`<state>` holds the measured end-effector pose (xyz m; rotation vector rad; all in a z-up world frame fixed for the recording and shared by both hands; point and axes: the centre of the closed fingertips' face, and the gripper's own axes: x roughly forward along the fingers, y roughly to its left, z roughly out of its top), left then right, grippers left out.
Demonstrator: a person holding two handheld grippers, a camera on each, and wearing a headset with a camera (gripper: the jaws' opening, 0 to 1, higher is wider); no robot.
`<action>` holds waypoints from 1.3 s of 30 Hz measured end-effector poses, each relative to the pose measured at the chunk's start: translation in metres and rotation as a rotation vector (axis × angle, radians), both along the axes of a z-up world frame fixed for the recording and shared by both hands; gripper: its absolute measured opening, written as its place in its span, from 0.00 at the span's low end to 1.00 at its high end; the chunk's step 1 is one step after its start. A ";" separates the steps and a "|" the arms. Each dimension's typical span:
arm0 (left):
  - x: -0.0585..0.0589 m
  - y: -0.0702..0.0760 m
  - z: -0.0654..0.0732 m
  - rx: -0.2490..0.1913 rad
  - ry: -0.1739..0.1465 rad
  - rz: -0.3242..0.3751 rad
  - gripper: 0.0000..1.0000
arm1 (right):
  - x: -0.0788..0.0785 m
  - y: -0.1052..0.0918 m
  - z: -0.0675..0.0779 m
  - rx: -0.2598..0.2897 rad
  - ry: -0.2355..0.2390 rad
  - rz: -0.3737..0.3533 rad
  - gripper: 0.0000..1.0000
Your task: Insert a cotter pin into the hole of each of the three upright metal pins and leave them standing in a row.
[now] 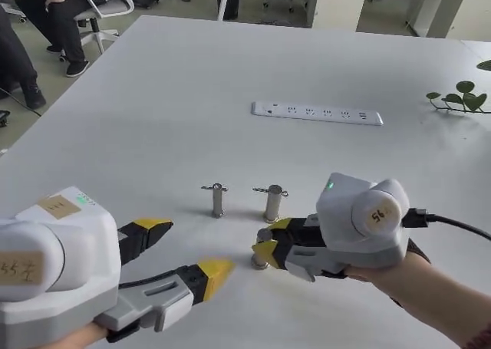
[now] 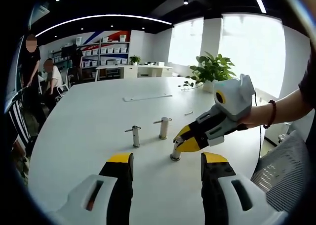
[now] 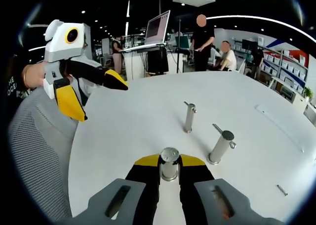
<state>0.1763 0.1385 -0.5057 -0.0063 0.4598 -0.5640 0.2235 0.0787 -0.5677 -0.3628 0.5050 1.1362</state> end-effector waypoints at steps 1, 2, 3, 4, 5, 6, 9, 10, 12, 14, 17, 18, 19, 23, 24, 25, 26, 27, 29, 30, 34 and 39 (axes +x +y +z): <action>0.000 -0.001 0.000 0.000 0.001 -0.002 0.54 | 0.001 0.000 0.000 0.006 0.008 -0.016 0.09; 0.000 -0.002 0.000 0.000 0.001 -0.004 0.54 | 0.001 0.000 0.000 0.007 0.009 -0.027 0.09; -0.001 -0.003 0.000 0.001 0.001 -0.007 0.54 | 0.002 0.000 0.000 0.009 0.008 -0.042 0.09; 0.000 -0.004 0.001 0.003 -0.001 -0.013 0.54 | 0.001 0.000 0.000 0.006 -0.007 -0.045 0.09; 0.000 -0.004 0.002 0.005 -0.002 -0.016 0.54 | 0.001 0.000 0.000 0.005 -0.014 -0.049 0.09; 0.001 -0.005 0.003 0.007 -0.005 -0.019 0.54 | 0.001 0.000 0.000 0.003 -0.016 -0.052 0.09; 0.004 -0.006 0.006 -0.001 -0.013 -0.020 0.54 | 0.002 0.000 -0.001 0.007 -0.005 -0.070 0.09; 0.005 -0.007 0.007 -0.005 -0.016 -0.021 0.54 | 0.002 0.000 -0.001 0.005 -0.009 -0.071 0.09; 0.005 -0.010 0.007 -0.002 -0.015 -0.026 0.54 | 0.002 0.000 -0.001 0.014 -0.009 -0.088 0.09; 0.005 -0.013 0.006 0.011 -0.020 -0.042 0.55 | 0.002 -0.001 -0.002 0.020 -0.007 -0.093 0.13; 0.003 -0.016 0.006 0.027 -0.024 -0.062 0.56 | 0.004 -0.004 -0.001 0.026 0.010 -0.133 0.19; 0.003 -0.017 0.006 0.029 -0.025 -0.063 0.56 | 0.004 -0.005 0.000 0.026 0.008 -0.133 0.19; 0.003 -0.017 0.006 0.035 -0.025 -0.067 0.57 | 0.003 -0.006 0.002 0.031 0.008 -0.133 0.20; 0.003 -0.016 0.005 0.035 -0.027 -0.065 0.58 | 0.002 -0.010 0.010 0.046 0.023 -0.132 0.22; 0.003 -0.016 0.005 0.033 -0.026 -0.064 0.59 | 0.002 -0.012 0.011 0.049 0.026 -0.132 0.21; 0.003 -0.016 0.005 0.028 -0.028 -0.064 0.59 | 0.002 -0.013 0.012 0.048 0.035 -0.133 0.20; 0.003 -0.017 0.006 0.018 -0.033 -0.067 0.60 | 0.002 -0.017 0.014 0.046 0.041 -0.137 0.19; 0.003 -0.018 0.006 0.014 -0.036 -0.069 0.61 | 0.002 -0.019 0.015 0.046 0.041 -0.139 0.19; 0.002 -0.018 0.006 0.012 -0.037 -0.074 0.62 | 0.003 -0.027 0.019 0.050 0.044 -0.145 0.21; 0.002 -0.018 0.005 0.015 -0.037 -0.075 0.62 | 0.005 -0.033 0.020 0.042 0.042 -0.145 0.21; 0.002 -0.018 0.003 0.018 -0.033 -0.079 0.64 | 0.016 -0.060 0.024 0.047 0.072 -0.203 0.20; 0.003 -0.018 0.000 0.026 -0.022 -0.079 0.64 | 0.034 -0.097 0.027 0.031 0.080 -0.265 0.17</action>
